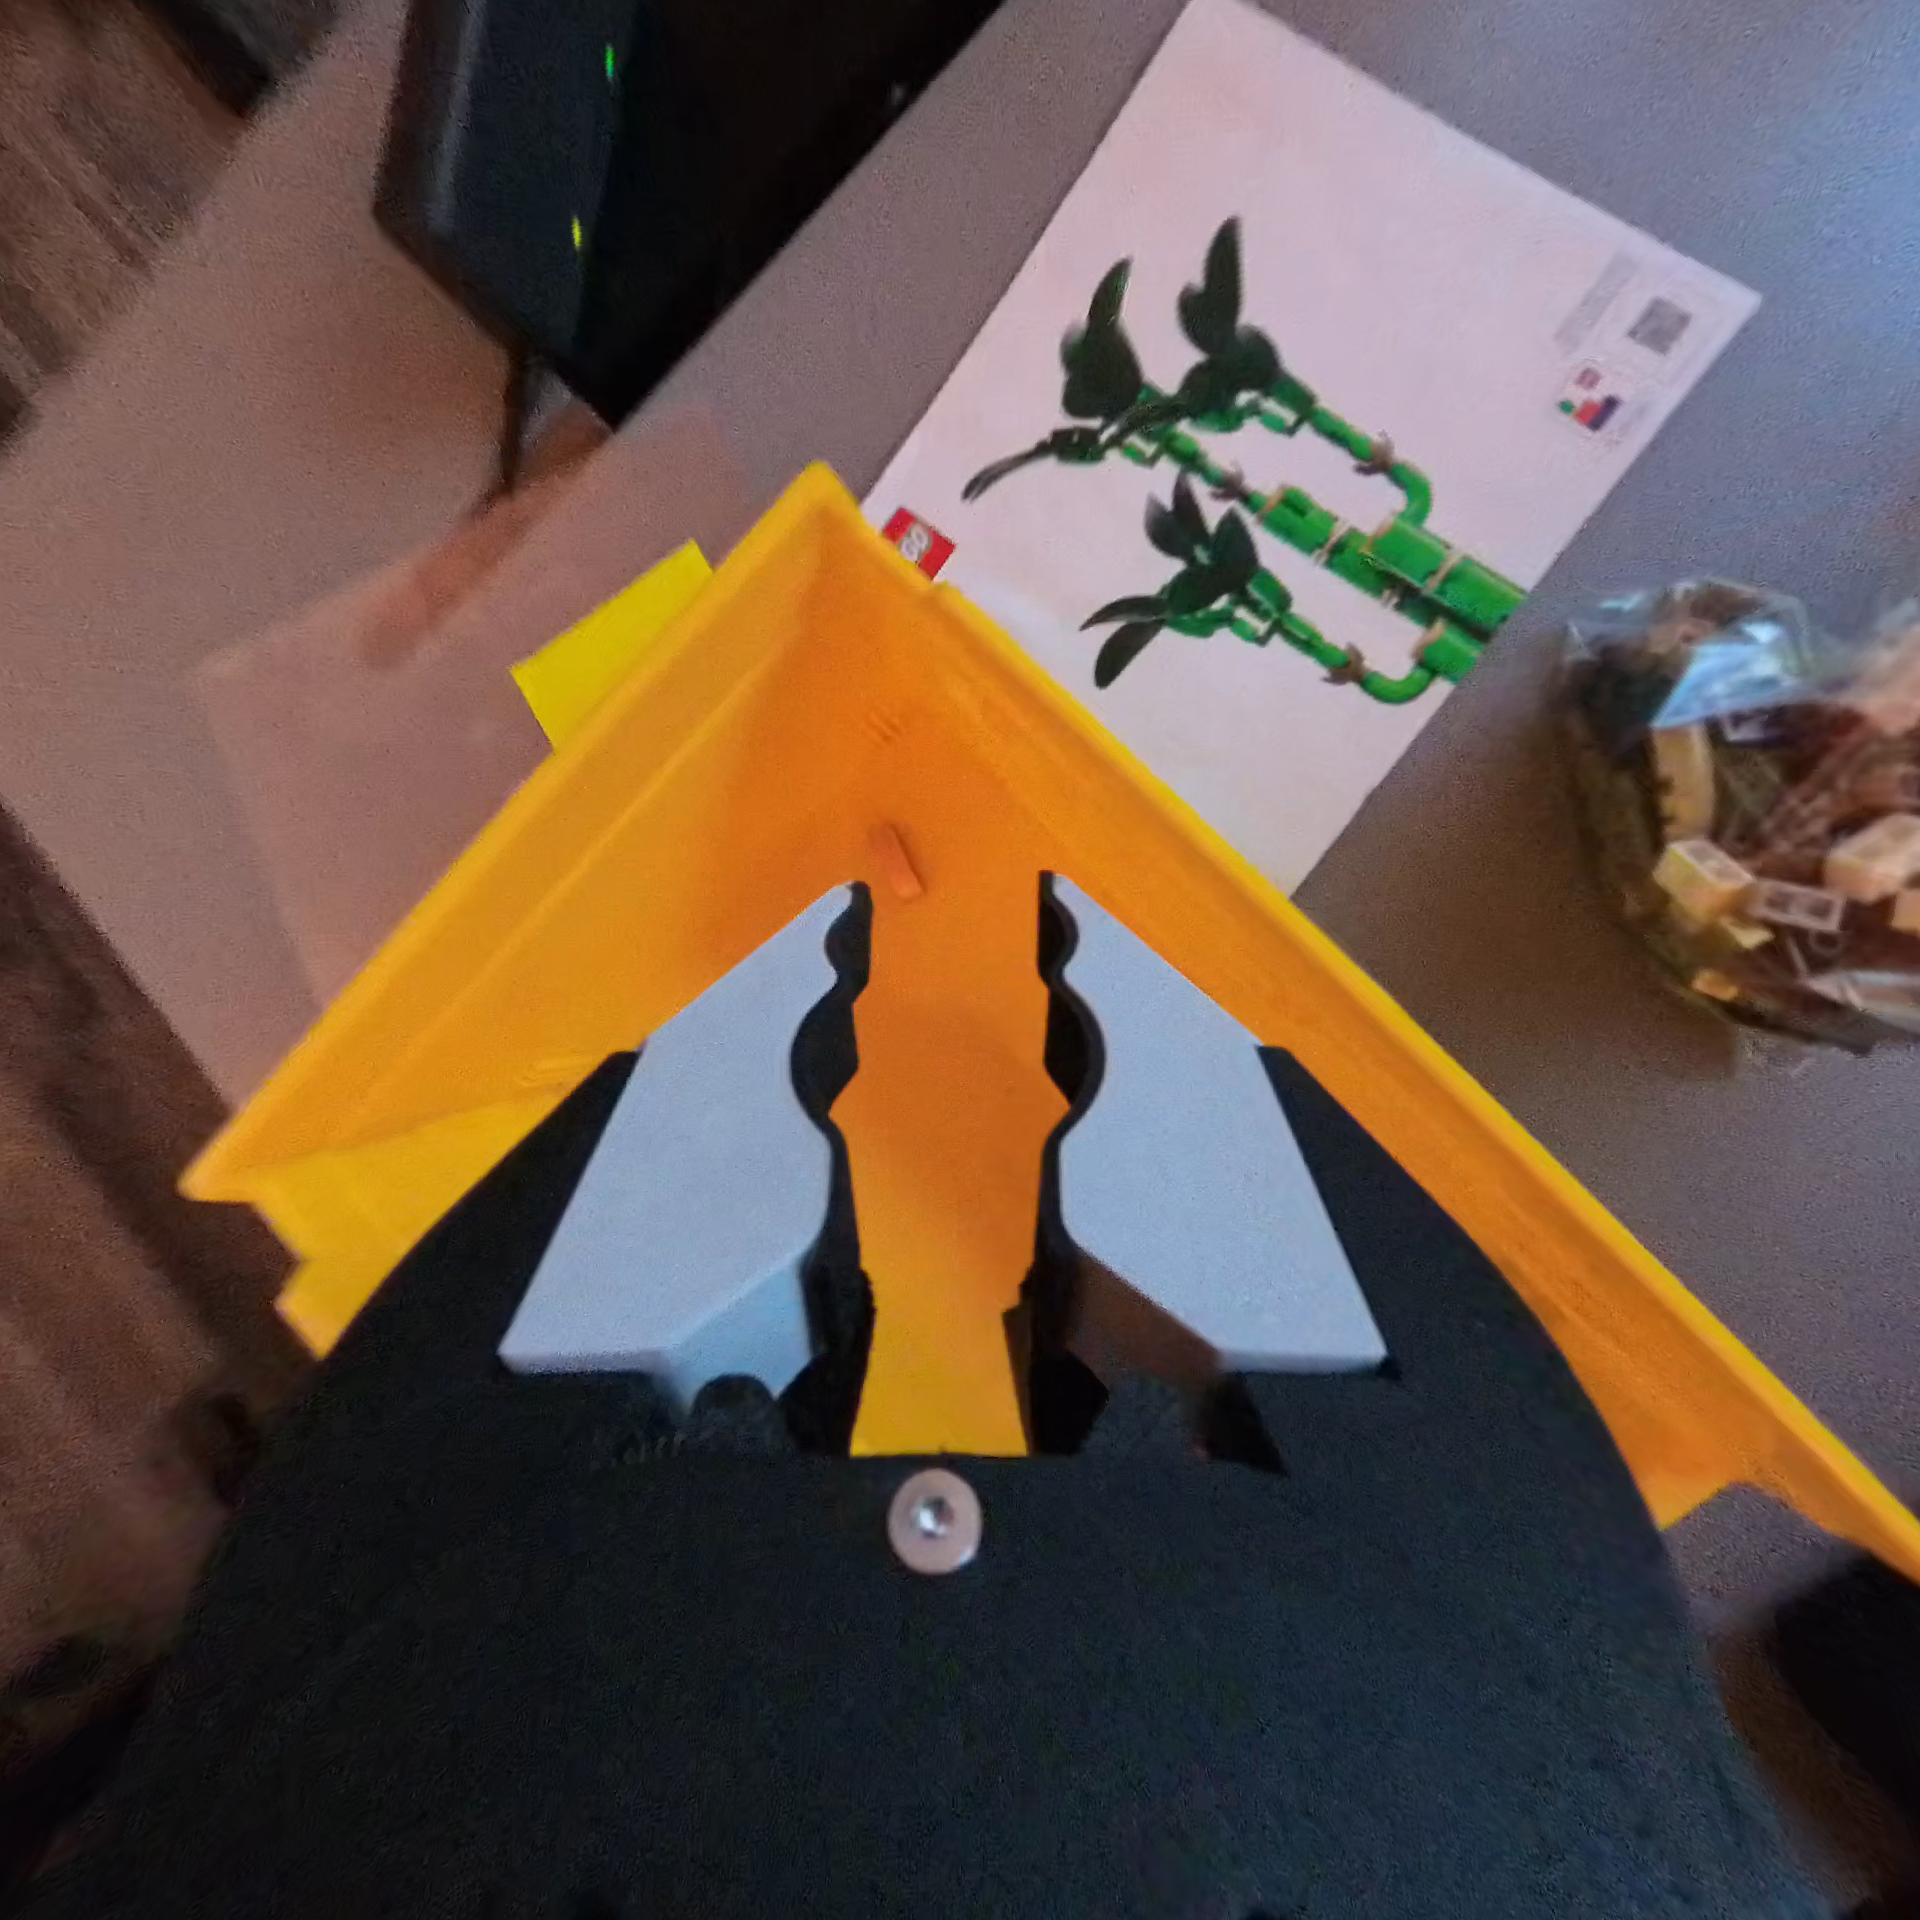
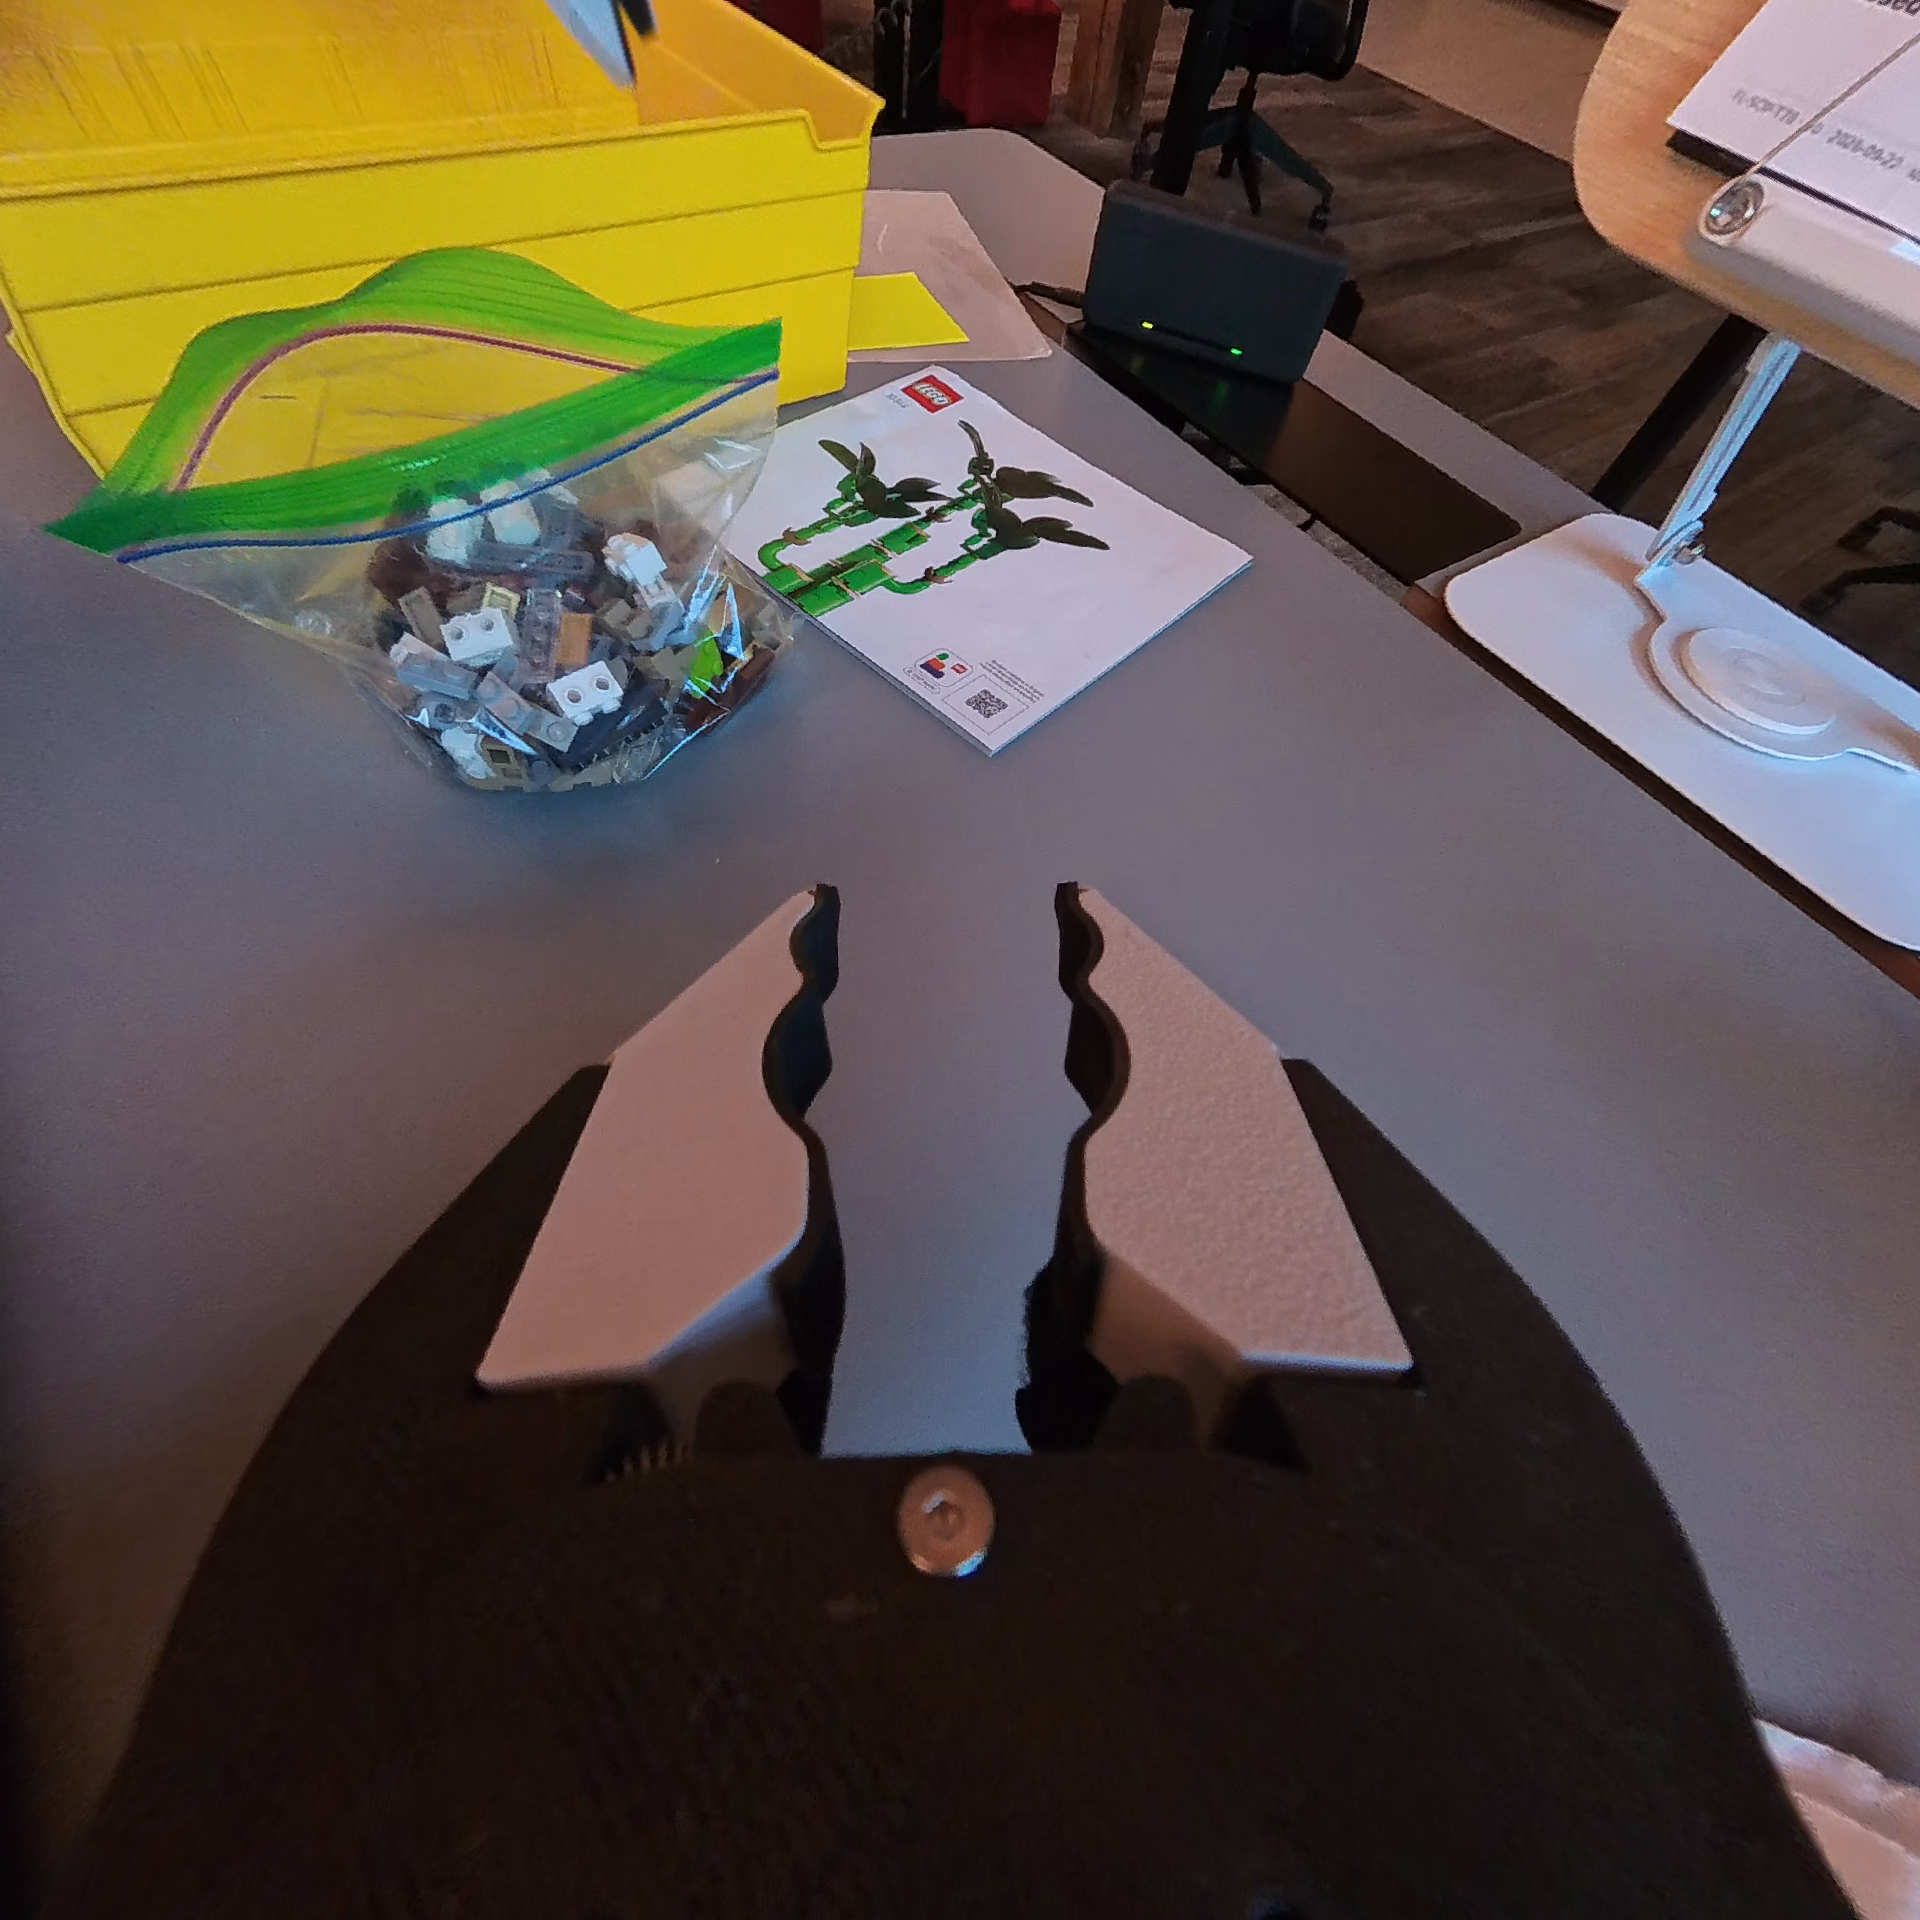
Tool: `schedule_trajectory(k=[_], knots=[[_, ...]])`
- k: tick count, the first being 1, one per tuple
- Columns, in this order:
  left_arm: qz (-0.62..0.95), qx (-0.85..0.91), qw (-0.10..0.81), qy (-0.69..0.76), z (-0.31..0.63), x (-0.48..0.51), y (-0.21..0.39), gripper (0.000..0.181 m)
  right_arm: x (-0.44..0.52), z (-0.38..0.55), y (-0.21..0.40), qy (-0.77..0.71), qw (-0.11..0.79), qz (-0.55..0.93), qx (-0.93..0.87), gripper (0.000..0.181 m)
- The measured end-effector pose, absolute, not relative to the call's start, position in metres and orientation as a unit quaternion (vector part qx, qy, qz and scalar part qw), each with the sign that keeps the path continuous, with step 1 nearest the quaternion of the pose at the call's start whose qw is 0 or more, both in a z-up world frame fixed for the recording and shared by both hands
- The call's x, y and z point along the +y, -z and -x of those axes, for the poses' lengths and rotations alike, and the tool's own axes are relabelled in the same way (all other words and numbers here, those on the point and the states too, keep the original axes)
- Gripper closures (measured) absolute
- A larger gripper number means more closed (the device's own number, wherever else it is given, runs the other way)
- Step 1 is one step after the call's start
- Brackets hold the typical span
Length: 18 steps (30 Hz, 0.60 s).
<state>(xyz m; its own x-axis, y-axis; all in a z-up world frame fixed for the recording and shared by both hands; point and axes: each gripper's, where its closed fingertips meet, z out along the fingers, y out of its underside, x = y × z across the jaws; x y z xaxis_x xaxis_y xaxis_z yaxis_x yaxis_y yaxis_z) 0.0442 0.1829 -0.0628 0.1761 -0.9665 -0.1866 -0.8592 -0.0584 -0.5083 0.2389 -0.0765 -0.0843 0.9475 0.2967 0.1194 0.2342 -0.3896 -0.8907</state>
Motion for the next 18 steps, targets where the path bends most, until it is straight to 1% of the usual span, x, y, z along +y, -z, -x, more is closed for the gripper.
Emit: schedule_trajectory(k=[3,5,8,9,11,14,15,18], knots=[[0.789,0.565,0.156,0.186,-0.047,0.191,0.111,0.139,-0.077,-0.238,0.085,-0.024,0.526,0.834,-0.165,0.140],[0.802,0.541,0.122,0.222,-0.052,0.191,0.133,0.139,-0.077,-0.237,0.086,-0.024,0.524,0.835,-0.167,0.140],[0.812,0.537,0.133,0.187,-0.049,0.210,0.159,0.141,-0.077,-0.238,0.089,-0.022,0.517,0.839,-0.168,0.140],[0.810,0.539,0.146,0.179,-0.049,0.217,0.161,0.149,-0.077,-0.238,0.090,-0.022,0.516,0.840,-0.168,0.139],[0.807,0.542,0.157,0.173,-0.050,0.221,0.162,0.150,-0.076,-0.238,0.091,-0.022,0.515,0.841,-0.166,0.139],[0.797,0.560,0.171,0.147,-0.046,0.228,0.164,0.170,-0.076,-0.239,0.093,-0.024,0.512,0.843,-0.164,0.140],[0.792,0.567,0.179,0.139,-0.045,0.230,0.165,0.173,-0.076,-0.239,0.094,-0.024,0.512,0.843,-0.164,0.140],[0.784,0.575,0.187,0.142,-0.045,0.227,0.164,0.166,-0.076,-0.239,0.095,-0.023,0.510,0.844,-0.166,0.140]])
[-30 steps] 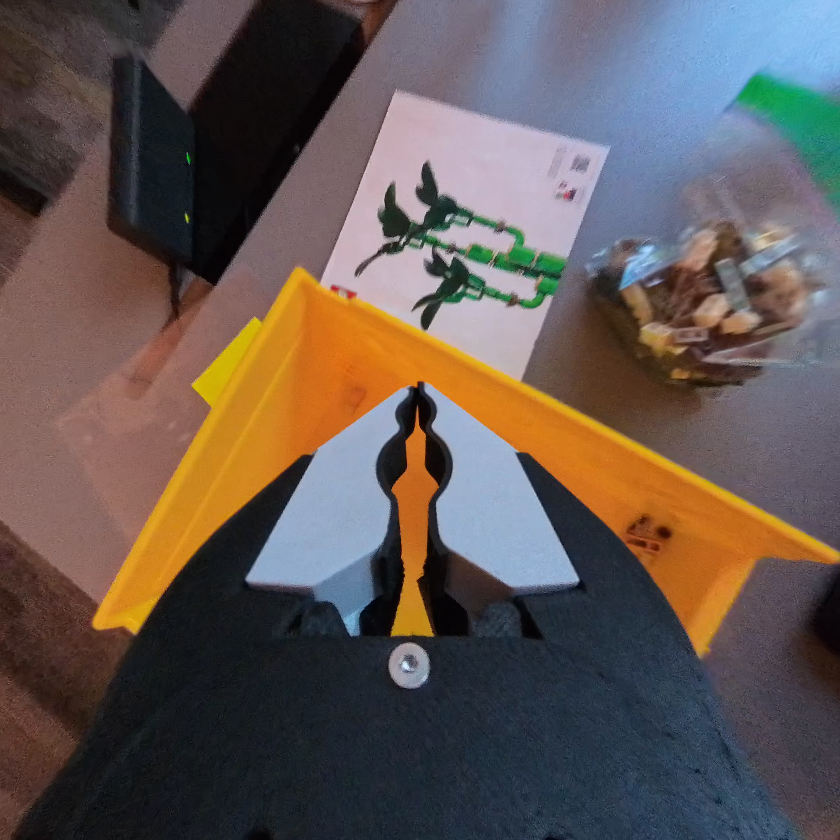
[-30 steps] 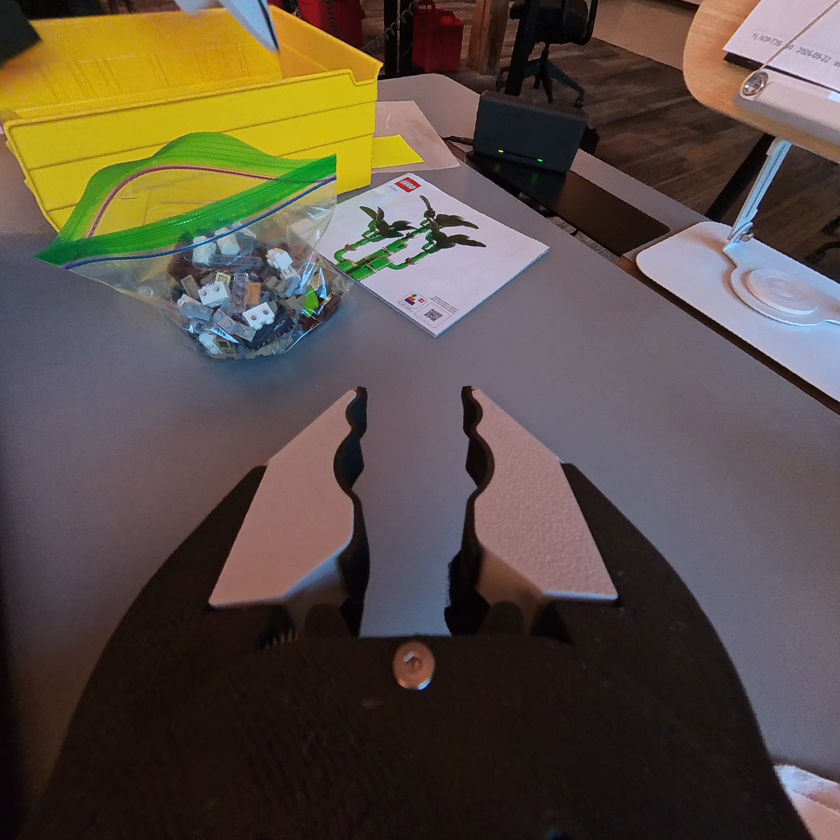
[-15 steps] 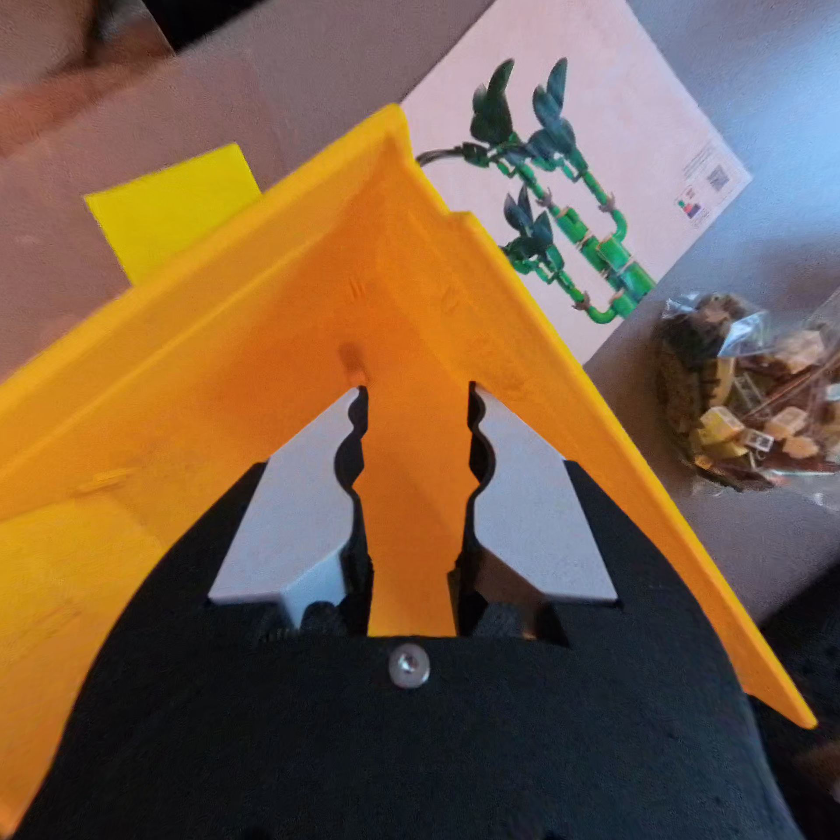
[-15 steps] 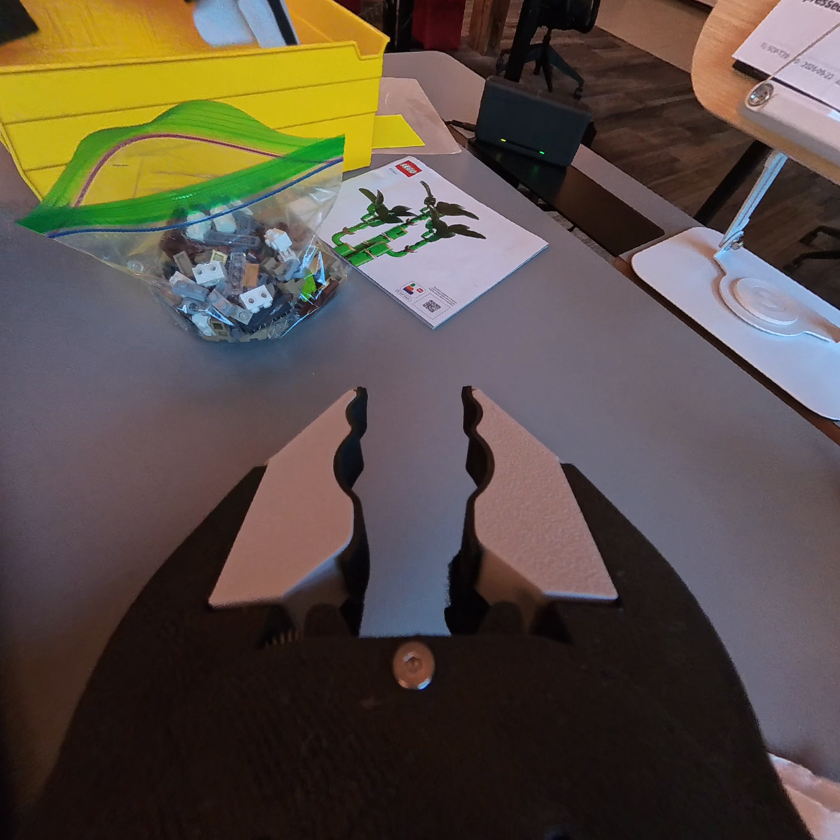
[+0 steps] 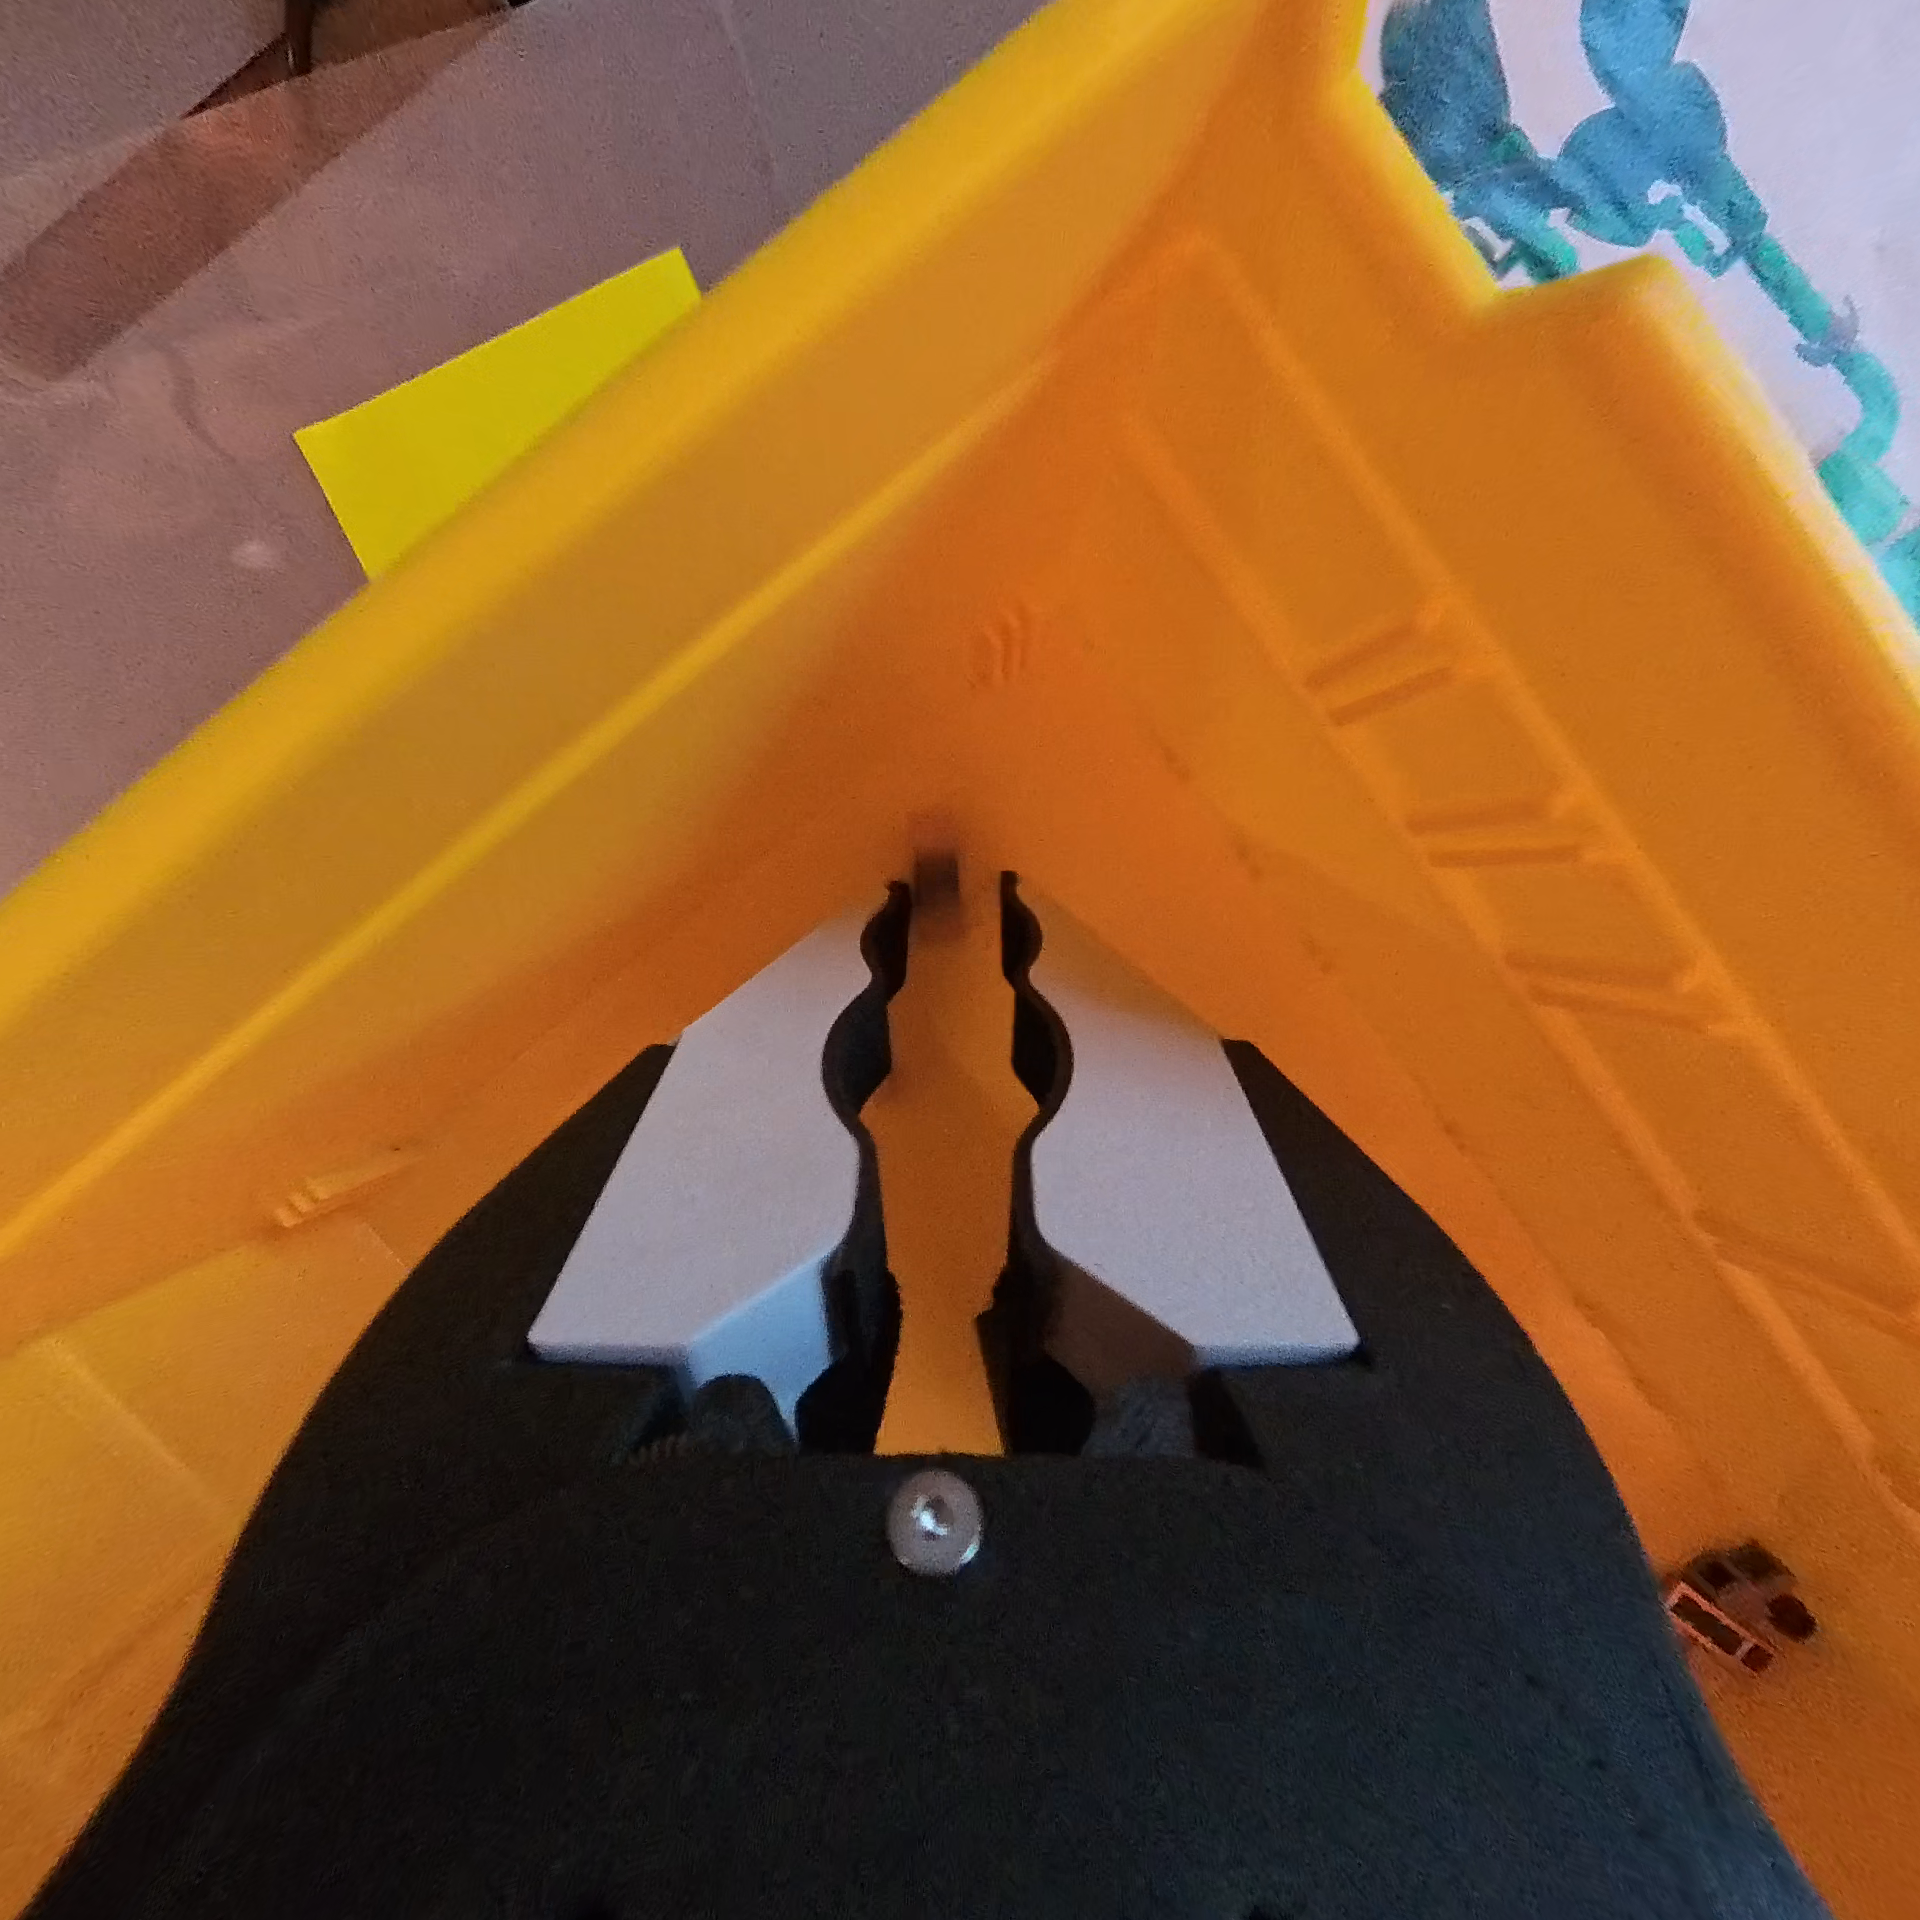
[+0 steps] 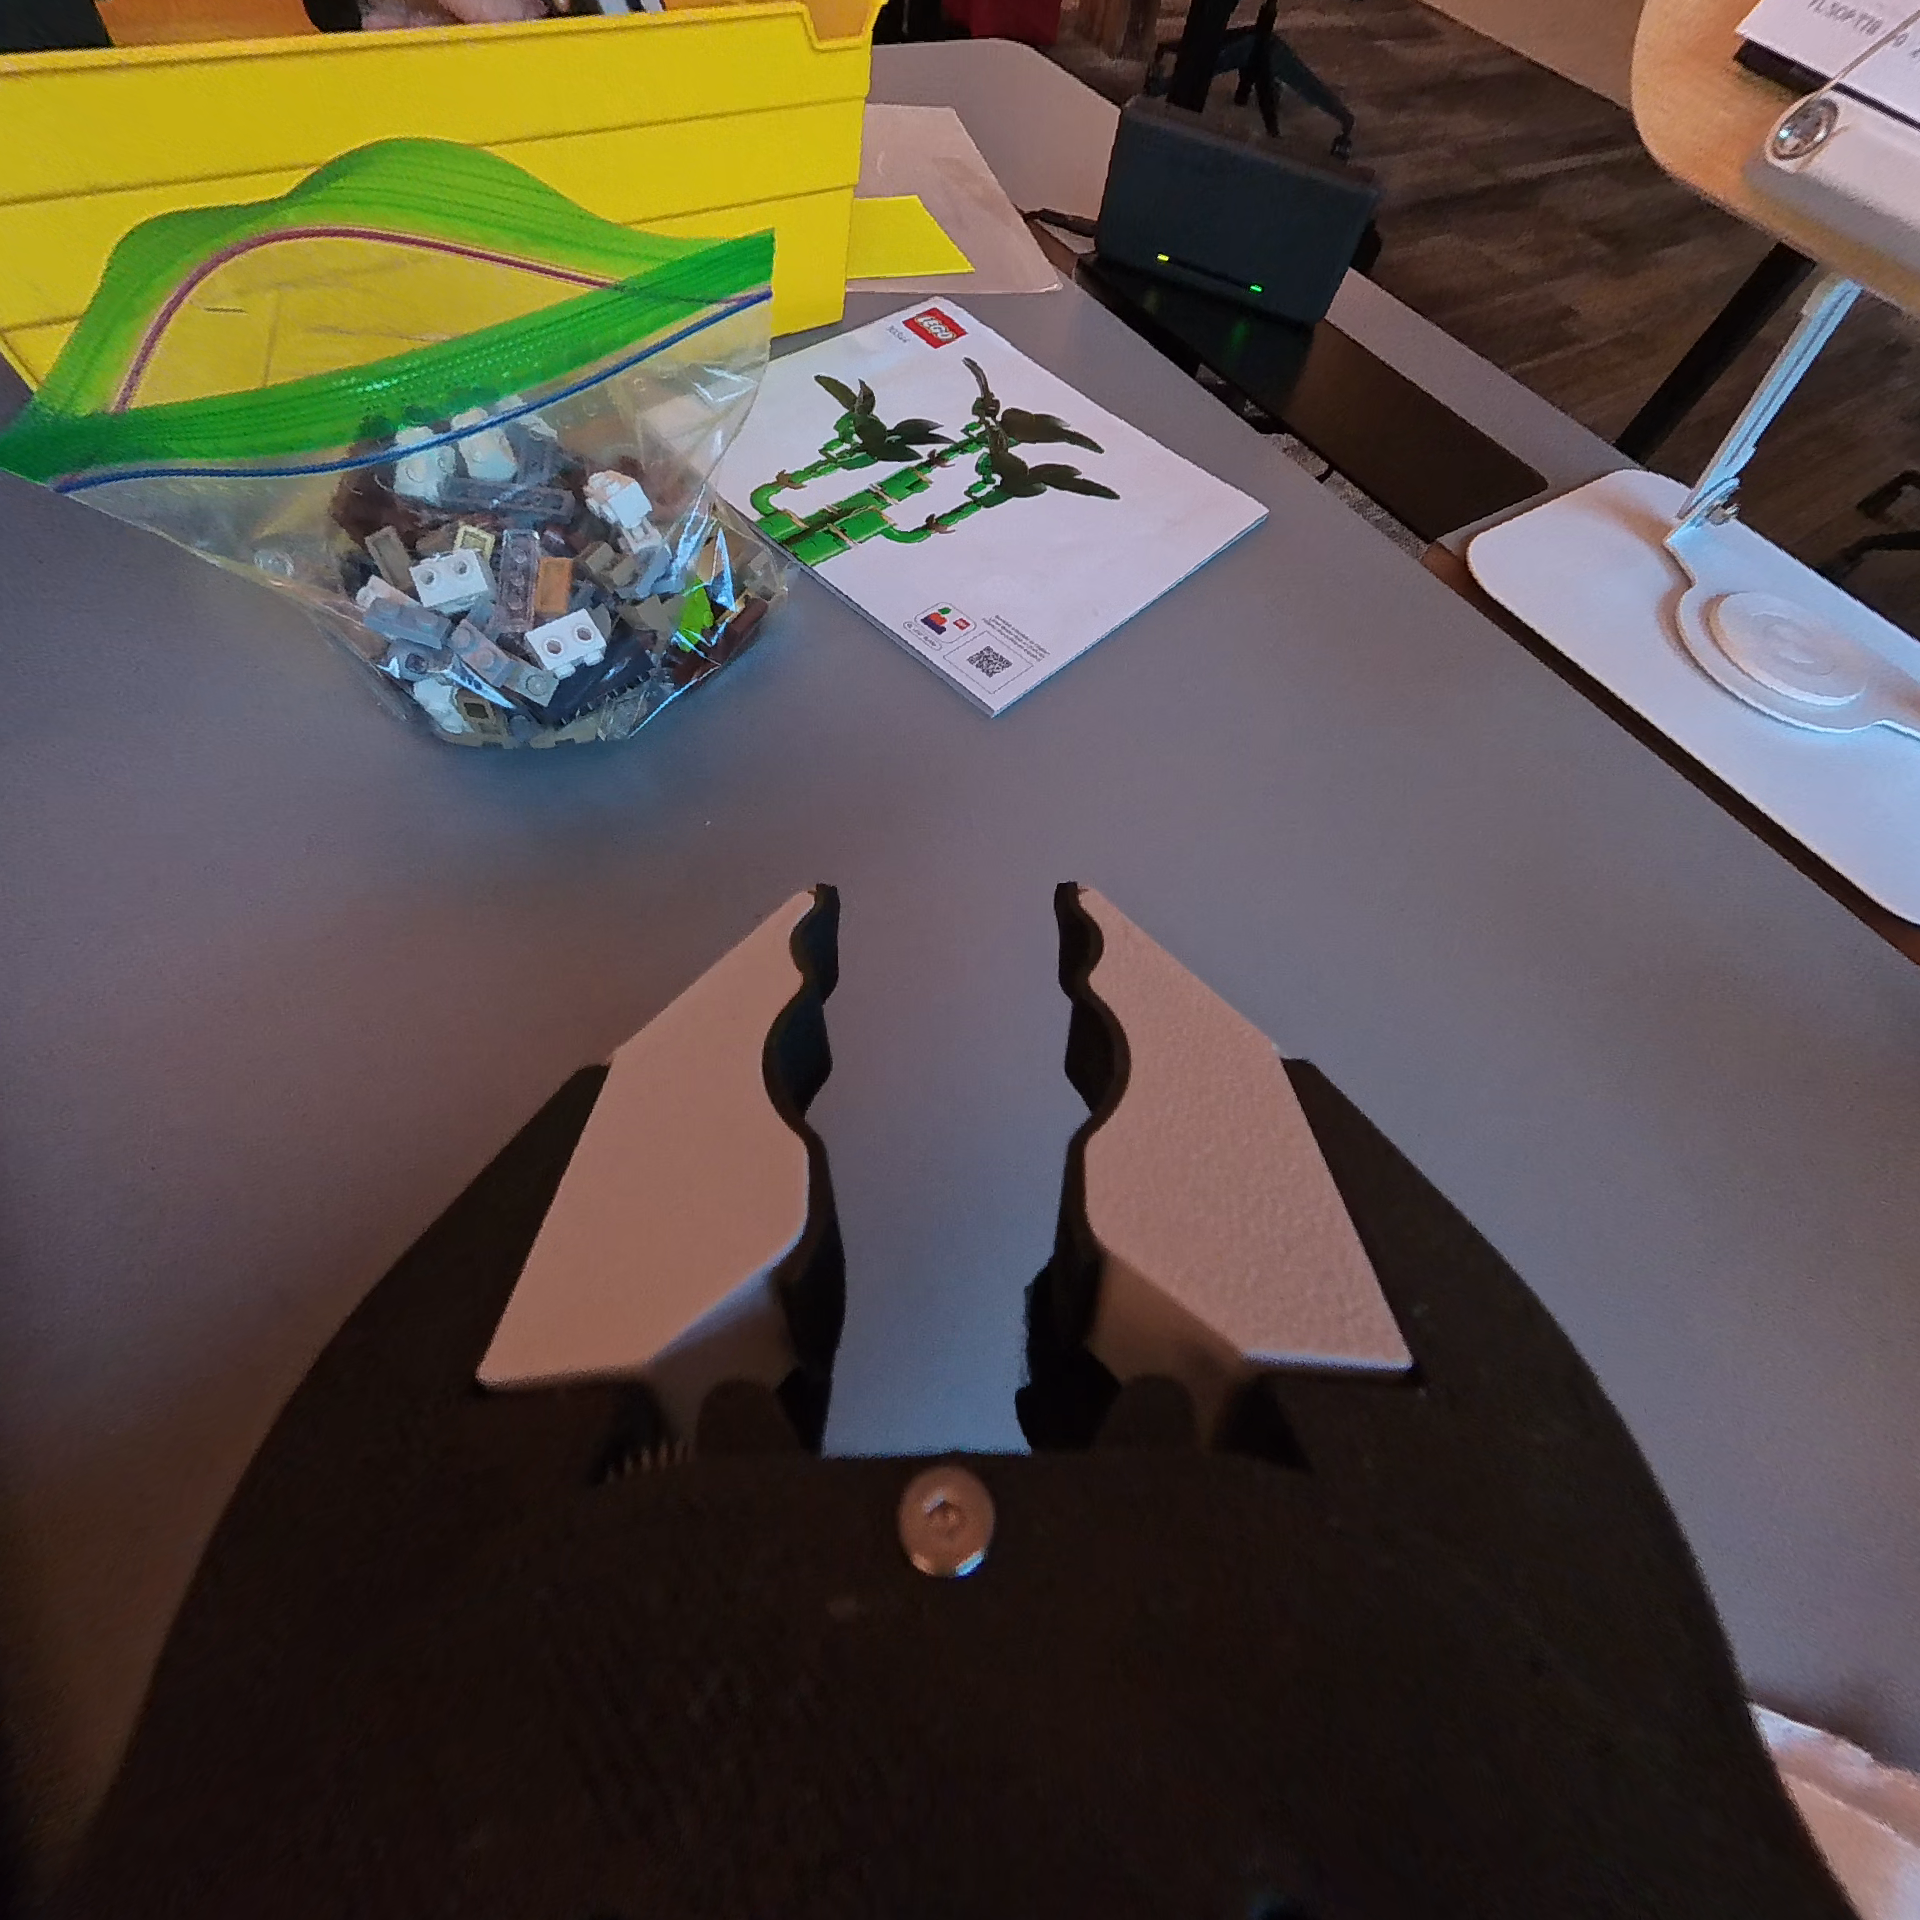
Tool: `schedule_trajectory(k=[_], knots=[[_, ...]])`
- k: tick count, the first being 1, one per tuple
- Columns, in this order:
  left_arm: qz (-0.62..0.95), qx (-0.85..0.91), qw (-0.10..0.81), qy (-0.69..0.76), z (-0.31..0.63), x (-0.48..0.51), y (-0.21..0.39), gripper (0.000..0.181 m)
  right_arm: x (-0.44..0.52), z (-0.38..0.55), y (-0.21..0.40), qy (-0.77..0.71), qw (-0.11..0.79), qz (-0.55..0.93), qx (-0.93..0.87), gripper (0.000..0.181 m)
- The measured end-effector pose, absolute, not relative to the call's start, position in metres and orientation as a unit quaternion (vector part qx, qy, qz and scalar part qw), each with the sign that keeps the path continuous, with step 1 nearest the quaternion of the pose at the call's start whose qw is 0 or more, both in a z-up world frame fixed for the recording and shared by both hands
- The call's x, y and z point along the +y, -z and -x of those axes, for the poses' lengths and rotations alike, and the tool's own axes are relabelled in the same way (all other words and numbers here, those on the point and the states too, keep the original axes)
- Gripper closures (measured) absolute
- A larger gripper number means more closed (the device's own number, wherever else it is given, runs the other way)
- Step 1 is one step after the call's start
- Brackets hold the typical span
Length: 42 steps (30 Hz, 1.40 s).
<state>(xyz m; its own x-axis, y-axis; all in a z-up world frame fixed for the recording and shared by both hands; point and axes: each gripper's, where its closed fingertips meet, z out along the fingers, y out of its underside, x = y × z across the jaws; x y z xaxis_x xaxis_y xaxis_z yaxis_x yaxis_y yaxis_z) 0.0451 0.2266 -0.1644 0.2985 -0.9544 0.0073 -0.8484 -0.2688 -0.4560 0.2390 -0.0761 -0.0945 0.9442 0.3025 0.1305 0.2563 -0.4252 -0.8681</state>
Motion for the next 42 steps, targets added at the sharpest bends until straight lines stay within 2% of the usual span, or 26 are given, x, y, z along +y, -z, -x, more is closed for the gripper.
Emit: schedule_trajectory(k=[2,5,7,9,12,15,18,24,27,29,30,32,37,39,42], knots=[[0.782,0.577,0.198,0.128,-0.043,0.230,0.165,0.175,-0.076,-0.238,0.095,-0.022,0.510,0.844,-0.167,0.140],[0.779,0.582,0.216,0.087,-0.037,0.237,0.162,0.175,-0.076,-0.239,0.094,-0.021,0.510,0.844,-0.167,0.140],[0.780,0.565,0.249,0.103,-0.037,0.237,0.138,0.175,-0.077,-0.240,0.093,-0.021,0.513,0.842,-0.164,0.140],[0.770,0.537,0.291,0.186,-0.047,0.217,0.090,0.175,-0.076,-0.241,0.093,-0.023,0.513,0.843,-0.161,0.140],[0.690,0.552,0.317,0.346,-0.070,0.136,0.001,0.175,-0.076,-0.240,0.097,-0.022,0.505,0.847,-0.165,0.140],[0.604,0.624,0.260,0.423,-0.083,0.027,-0.030,0.175,-0.076,-0.238,0.102,-0.011,0.492,0.852,-0.177,0.140],[0.596,0.664,0.203,0.403,-0.097,-0.029,-0.008,0.175,-0.077,-0.237,0.105,-0.005,0.486,0.855,-0.183,0.140],[0.652,0.648,0.137,0.371,-0.113,-0.032,0.037,0.175,-0.077,-0.238,0.099,-0.005,0.497,0.849,-0.180,0.140],[0.658,0.648,0.102,0.370,-0.111,-0.035,0.044,0.159,-0.078,-0.238,0.098,-0.004,0.497,0.849,-0.181,0.139],[0.664,0.648,0.115,0.354,-0.109,-0.027,0.043,0.142,-0.078,-0.238,0.098,0.000,0.495,0.849,-0.185,0.140],[0.666,0.650,0.126,0.344,-0.106,-0.020,0.040,0.141,-0.078,-0.237,0.098,0.001,0.494,0.849,-0.187,0.140],[0.671,0.646,0.174,0.320,-0.096,0.006,0.027,0.145,-0.078,-0.237,0.099,0.003,0.493,0.849,-0.189,0.140],[0.716,0.551,0.384,0.188,-0.037,0.140,-0.004,0.152,-0.078,-0.238,0.097,0.004,0.495,0.848,-0.186,0.140],[0.757,0.509,0.364,0.187,-0.013,0.176,0.016,0.149,-0.078,-0.237,0.097,0.004,0.494,0.849,-0.188,0.139],[0.814,0.477,0.244,0.224,-0.004,0.199,0.063,0.160,-0.078,-0.235,0.100,0.007,0.488,0.851,-0.193,0.139]])
